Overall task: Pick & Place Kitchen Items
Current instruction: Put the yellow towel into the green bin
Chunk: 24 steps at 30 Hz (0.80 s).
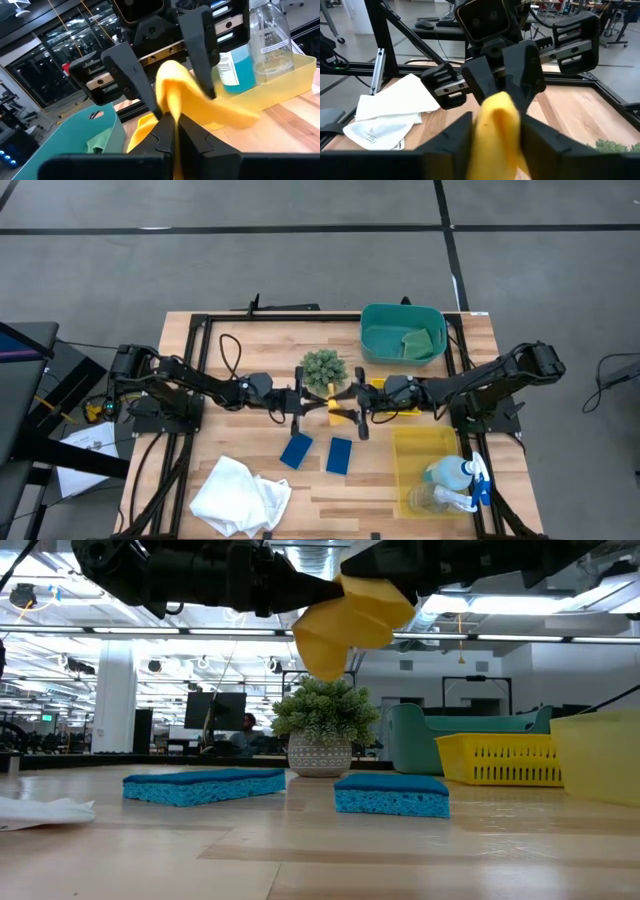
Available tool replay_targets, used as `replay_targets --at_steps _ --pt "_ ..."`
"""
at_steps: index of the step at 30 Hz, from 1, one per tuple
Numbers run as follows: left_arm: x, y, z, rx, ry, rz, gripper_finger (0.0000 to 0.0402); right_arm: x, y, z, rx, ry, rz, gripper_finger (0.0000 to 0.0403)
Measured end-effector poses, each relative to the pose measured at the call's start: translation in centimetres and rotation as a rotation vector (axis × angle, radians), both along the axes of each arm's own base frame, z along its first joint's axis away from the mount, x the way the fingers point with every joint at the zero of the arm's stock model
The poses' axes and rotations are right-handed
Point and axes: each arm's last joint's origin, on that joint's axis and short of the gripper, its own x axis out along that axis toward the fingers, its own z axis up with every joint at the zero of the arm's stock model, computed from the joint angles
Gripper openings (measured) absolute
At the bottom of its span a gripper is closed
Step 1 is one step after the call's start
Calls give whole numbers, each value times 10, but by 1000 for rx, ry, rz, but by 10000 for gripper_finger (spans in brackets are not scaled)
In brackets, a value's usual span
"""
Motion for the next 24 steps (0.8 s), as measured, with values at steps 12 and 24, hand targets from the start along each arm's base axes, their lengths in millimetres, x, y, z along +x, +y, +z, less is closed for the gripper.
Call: replay_targets --at_steps 12,24 --pt "0 -1 -1 -27 16 -16 12 0 0 0 -23 2 18 15" --pt "-4 7 -2 -12 62 231 53 0 0 -1 -16 12 4 4"
